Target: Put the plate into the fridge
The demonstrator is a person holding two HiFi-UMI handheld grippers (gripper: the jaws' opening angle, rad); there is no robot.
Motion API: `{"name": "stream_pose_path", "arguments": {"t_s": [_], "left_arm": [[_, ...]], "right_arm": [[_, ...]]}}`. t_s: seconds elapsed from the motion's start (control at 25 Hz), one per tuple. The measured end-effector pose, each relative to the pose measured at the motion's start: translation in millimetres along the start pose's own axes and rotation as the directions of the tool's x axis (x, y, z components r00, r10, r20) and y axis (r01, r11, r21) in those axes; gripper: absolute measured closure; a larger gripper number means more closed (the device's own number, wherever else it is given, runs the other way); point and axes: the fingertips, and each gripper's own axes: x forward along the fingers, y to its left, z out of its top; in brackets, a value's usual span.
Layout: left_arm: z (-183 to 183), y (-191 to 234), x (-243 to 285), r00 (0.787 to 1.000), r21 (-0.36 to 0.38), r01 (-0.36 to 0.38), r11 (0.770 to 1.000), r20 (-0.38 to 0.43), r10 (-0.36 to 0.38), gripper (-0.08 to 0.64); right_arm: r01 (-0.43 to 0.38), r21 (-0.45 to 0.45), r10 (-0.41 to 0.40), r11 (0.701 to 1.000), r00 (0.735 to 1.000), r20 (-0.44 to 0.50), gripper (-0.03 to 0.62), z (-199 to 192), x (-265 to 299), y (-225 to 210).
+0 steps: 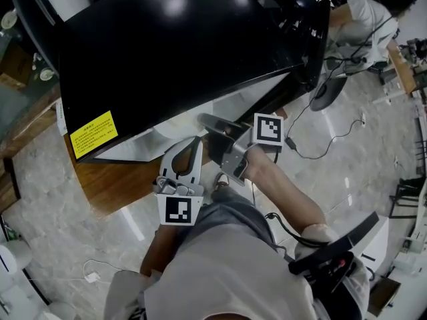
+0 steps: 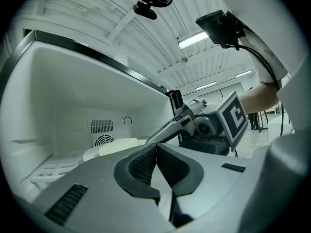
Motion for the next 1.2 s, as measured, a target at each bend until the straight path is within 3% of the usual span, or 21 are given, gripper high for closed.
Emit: {"name": "stream_pose_path", "arguments": {"t_s": [0.16,0.36,0.56,0.8,0.92,1.0,1.04,1.08,1.12,1.16,1.2], "left_arm": [[5,4,0,0.999,-0.001,-0.031,1.0,0.017,0.031,0.54],[-1,8,6,0.999,-0.056,-0.045,0.997,0.012,0.046,0.54],[5,13,11,0.997,-0.049,-0.057,0.997,0.041,0.059,0.54],[-10,29,21,0.995,-0.109,-0.096,0.989,0.026,0.099,0.54],[-10,34,26,0.993,-0.103,-0.108,0.989,0.029,0.111,0.54],[-8,32,28,0.993,-0.09,-0.114,0.989,0.027,0.116,0.54],[-7,32,26,0.992,-0.068,-0.121,0.99,0.021,0.123,0.54],[-5,32,24,0.991,-0.03,-0.132,0.991,0.014,0.133,0.54],[-3,32,22,0.989,0.006,-0.147,0.989,0.012,0.147,0.54],[-2,32,21,0.987,0.025,-0.163,0.986,0.013,0.163,0.54],[-2,32,20,0.985,0.029,-0.175,0.984,0.015,0.174,0.54]], "right_arm": [[-0.017,0.009,0.017,1.0,1.0,-0.006,0.568,0,3,10],[-0.046,-0.013,0.045,0.999,0.997,-0.058,0.556,0,6,19],[-0.091,-0.044,0.086,0.995,0.991,-0.107,0.455,-4,9,32],[-0.146,-0.099,0.129,0.984,0.978,-0.163,0.453,-12,8,31],[-0.177,-0.181,0.144,0.967,0.973,-0.181,0.486,-17,1,37],[-0.151,-0.318,0.113,0.936,0.984,-0.135,0.539,-14,-7,37],[-0.1,-0.445,0.068,0.89,0.994,-0.087,0.551,-9,-11,35],[-0.018,-0.609,0.006,0.793,1.0,-0.02,0.555,-4,-15,31],[0.082,-0.773,-0.053,0.629,0.997,0.062,0.555,0,-18,30],[0.172,-0.888,-0.093,0.426,0.985,0.146,0.555,3,-19,31],[0.234,-0.941,-0.113,0.244,0.971,0.212,0.555,4,-19,33]]}}
